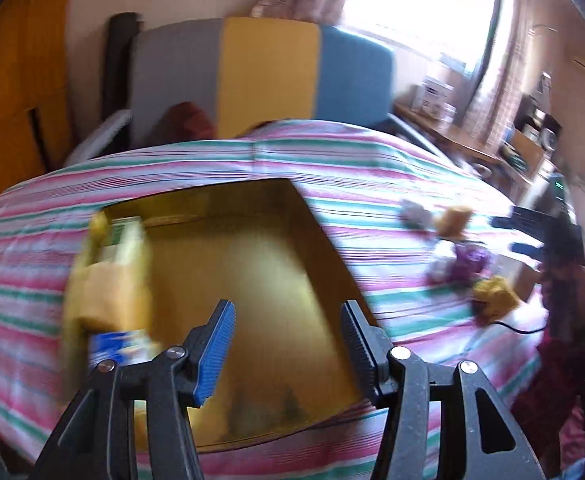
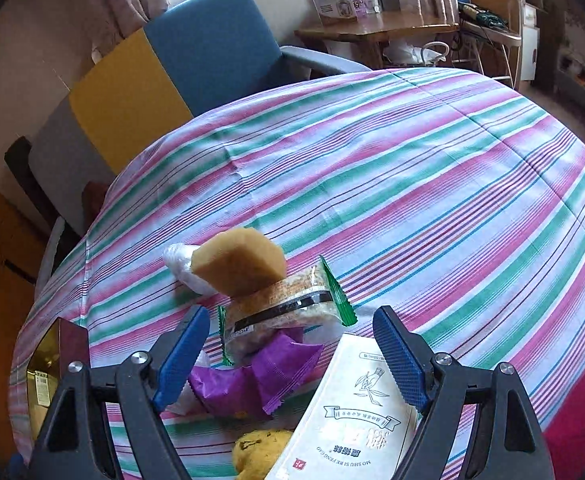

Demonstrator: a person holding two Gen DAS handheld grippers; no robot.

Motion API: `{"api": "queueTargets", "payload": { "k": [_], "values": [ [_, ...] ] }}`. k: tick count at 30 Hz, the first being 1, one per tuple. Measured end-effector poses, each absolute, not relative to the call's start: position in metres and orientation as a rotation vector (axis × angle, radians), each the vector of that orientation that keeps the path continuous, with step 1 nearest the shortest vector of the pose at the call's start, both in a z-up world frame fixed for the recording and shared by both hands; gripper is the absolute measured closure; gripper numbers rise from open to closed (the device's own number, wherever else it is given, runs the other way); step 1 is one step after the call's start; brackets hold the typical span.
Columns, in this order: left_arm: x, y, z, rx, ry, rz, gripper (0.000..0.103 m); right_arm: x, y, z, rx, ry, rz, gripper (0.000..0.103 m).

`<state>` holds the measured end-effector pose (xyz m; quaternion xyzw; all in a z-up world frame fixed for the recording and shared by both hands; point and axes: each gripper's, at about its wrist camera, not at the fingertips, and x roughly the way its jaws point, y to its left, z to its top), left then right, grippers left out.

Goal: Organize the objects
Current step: 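Move the left tool to the plastic-wrapped bundle and grasp it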

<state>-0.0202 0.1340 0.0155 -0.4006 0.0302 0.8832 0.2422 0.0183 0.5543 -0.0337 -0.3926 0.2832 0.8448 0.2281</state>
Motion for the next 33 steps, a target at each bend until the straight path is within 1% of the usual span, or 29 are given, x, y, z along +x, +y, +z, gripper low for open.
{"api": "queueTargets", "payload": {
  "k": [5,7,12,16,23,27,28,29,33],
  "values": [
    [-0.019,0.197,0.016,-1.070,0.155,2.273,0.051,0.016,0.546,-0.033,-1.100,0.767,2.362,0.018],
    [-0.020,0.225,0.011,-1.077,0.184,2.210,0.054,0.017,0.545,-0.032,-1.101,0.775,2.374,0.018],
    [-0.030,0.288,-0.017,-1.128,0.263,2.101,0.054,0.015,0.544,-0.033,-1.112,0.779,2.388,0.018],
    [-0.047,0.324,-0.041,-1.191,0.250,2.045,0.054,0.012,0.542,-0.034,-1.126,0.776,2.407,0.018],
    [-0.077,0.367,-0.063,-1.223,0.246,1.990,0.053,0.010,0.542,-0.036,-1.145,0.802,2.427,0.018],
    [-0.092,0.389,-0.082,-1.277,0.234,1.963,0.054,0.012,0.546,-0.036,-1.127,0.847,2.423,0.018],
    [-0.095,0.390,-0.088,-1.300,0.218,1.949,0.062,0.012,0.548,-0.037,-1.126,0.860,2.418,0.018],
    [-0.095,0.389,-0.092,-1.310,0.212,1.950,0.065,0.013,0.550,-0.038,-1.124,0.871,2.412,0.018],
    [-0.084,0.372,-0.089,-1.302,0.173,1.961,0.066,0.015,0.555,-0.039,-1.113,0.897,2.391,0.018]
  ]
}}
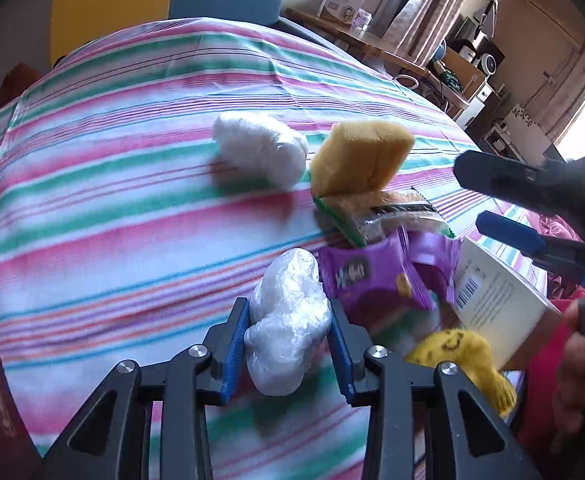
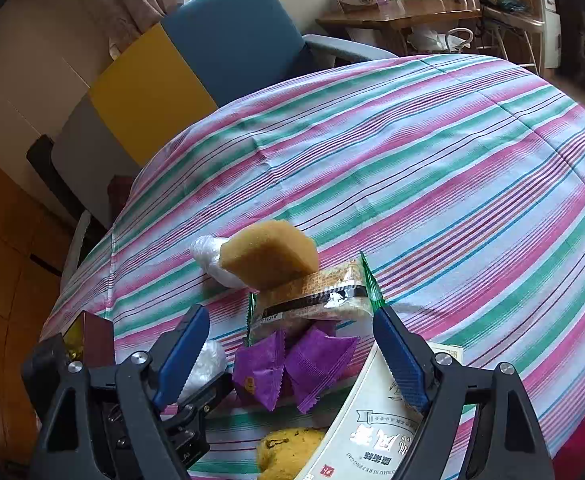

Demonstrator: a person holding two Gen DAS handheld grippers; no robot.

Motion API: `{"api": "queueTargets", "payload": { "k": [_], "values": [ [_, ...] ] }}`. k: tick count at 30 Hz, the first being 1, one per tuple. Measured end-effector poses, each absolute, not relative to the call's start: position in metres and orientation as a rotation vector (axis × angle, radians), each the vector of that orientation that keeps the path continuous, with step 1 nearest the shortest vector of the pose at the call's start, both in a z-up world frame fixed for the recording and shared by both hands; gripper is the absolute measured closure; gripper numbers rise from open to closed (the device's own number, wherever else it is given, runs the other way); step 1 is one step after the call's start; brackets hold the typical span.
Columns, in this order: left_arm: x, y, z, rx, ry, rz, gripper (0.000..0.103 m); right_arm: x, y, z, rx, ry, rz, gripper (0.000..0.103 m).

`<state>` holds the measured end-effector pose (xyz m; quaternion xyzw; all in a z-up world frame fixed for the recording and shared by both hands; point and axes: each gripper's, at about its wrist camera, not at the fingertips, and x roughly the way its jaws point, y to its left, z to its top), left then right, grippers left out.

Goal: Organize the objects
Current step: 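Move the left tool to the plastic-wrapped bundle and grasp it, then lift the wrapped bundle with the left tool while the right tool grasps the white box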

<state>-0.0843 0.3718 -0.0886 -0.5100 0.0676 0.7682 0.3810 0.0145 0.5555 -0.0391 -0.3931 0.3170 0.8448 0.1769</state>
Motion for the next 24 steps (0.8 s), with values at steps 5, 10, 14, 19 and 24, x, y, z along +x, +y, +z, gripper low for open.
{"api": "queueTargets", "payload": {
  "k": [5,10,14,19,24],
  "values": [
    [-0.053,0.343,-0.088,-1.282,0.204,1.977,0.066,0.014,0.556,-0.039,-1.112,0.889,2.384,0.019],
    [-0.025,0.318,-0.087,-1.253,0.254,1.979,0.065,0.018,0.563,-0.039,-1.087,0.936,2.376,0.019],
    [-0.010,0.301,-0.086,-1.241,0.276,1.979,0.066,0.018,0.561,-0.036,-1.076,0.977,2.424,0.019],
    [0.001,0.290,-0.081,-1.237,0.278,1.985,0.066,0.031,0.570,-0.038,-1.002,1.008,2.373,0.019],
    [0.012,0.283,-0.072,-1.216,0.266,1.967,0.066,0.047,0.587,-0.049,-0.962,1.059,2.250,0.019]
  ]
}}
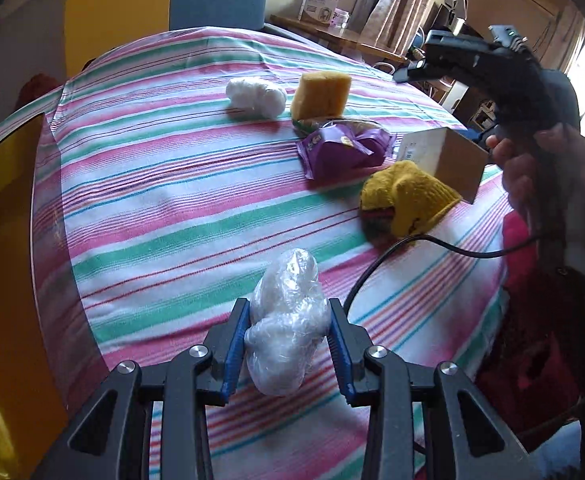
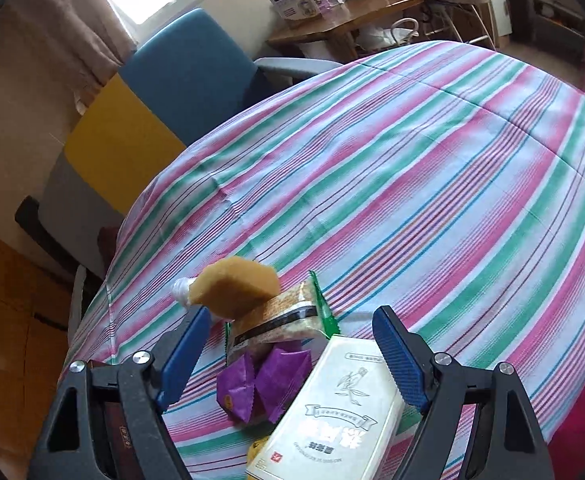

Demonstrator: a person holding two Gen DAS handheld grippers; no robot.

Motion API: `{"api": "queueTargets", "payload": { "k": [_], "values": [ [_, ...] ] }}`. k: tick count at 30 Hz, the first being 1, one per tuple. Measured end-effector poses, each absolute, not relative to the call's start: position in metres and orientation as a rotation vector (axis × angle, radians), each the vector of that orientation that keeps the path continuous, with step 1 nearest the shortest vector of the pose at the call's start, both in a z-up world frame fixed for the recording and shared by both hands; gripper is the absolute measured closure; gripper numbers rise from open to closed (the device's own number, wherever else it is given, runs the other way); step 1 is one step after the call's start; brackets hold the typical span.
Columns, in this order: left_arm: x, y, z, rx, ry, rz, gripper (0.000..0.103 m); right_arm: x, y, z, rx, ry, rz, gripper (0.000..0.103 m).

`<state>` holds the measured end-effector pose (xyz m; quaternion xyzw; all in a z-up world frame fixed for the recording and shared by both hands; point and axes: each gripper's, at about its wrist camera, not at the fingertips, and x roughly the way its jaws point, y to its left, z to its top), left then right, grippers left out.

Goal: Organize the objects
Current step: 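Lift the wrapped bundle with the left tool while the right tool grasps the white box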

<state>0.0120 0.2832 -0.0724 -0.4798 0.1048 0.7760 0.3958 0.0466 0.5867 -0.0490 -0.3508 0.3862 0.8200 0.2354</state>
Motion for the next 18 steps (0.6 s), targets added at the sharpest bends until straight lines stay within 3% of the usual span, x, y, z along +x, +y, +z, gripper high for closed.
{"api": "queueTargets", "payload": {
  "k": [10,18],
  "values": [
    [0.025,0.263,-0.046,-1.129,0.228,1.979,0.066,0.060,0.578,-0.056,-1.075,0.982,2.151,0.019],
    [0.025,0.249,-0.032,-1.092,0.175,1.999,0.065,0.077,0.575,-0.054,-1.076,1.031,2.046,0.014]
  ]
}}
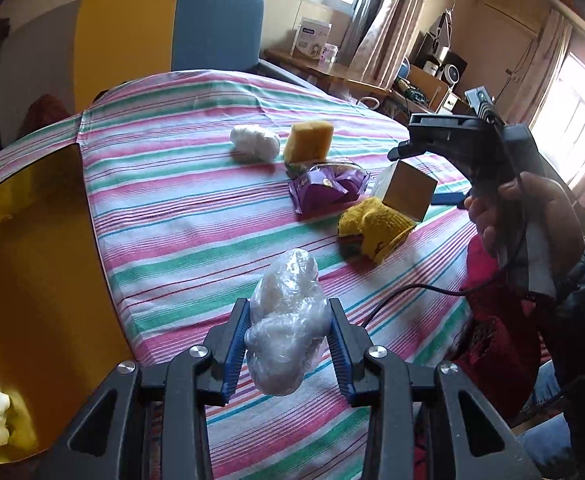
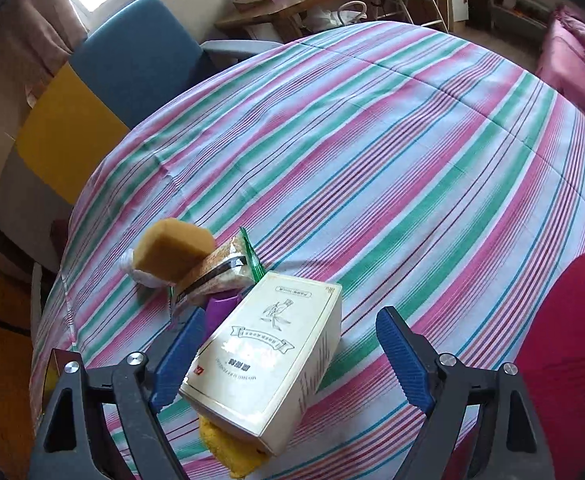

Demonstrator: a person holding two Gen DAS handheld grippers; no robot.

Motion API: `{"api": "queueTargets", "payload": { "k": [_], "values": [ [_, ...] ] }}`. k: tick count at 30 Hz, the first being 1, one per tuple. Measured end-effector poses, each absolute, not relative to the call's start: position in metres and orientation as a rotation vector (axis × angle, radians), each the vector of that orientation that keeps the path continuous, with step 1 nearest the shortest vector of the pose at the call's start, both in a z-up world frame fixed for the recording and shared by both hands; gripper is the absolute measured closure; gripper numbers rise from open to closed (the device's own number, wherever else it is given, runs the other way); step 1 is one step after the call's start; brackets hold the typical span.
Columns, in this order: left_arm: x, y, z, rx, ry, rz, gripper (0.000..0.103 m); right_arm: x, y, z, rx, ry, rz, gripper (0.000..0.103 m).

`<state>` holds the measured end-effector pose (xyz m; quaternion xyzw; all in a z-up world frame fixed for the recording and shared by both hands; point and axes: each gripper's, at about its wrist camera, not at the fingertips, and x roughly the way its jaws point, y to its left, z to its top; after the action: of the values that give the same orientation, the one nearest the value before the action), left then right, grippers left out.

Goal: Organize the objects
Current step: 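Lift the wrapped bundle with the left tool while the right tool grasps the white box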

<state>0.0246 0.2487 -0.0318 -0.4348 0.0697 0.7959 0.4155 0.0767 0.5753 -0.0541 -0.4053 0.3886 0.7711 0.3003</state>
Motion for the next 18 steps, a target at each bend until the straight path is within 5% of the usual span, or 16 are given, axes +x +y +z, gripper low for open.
{"api": "queueTargets", "payload": {
  "k": [7,8,10,18],
  "values": [
    [0.024,0.233,-0.026,-1.083,0.140,2.018,0.065,0.060,0.576,-0.063,-1.124,1.163,2.028,0.011],
    [0.023,0.231,-0.025,-1.081,0.134,2.021,0.065,0.055,0.575,-0.065,-1.165,1.139,2.025,0.014],
    [0.023,0.226,-0.023,-1.072,0.126,2.035,0.066,0.043,0.570,-0.073,-1.280,1.016,2.010,0.049],
    [0.011,0.198,-0.014,-1.076,0.060,2.114,0.065,0.039,0.555,-0.090,-1.363,0.816,2.069,0.052]
  ]
}}
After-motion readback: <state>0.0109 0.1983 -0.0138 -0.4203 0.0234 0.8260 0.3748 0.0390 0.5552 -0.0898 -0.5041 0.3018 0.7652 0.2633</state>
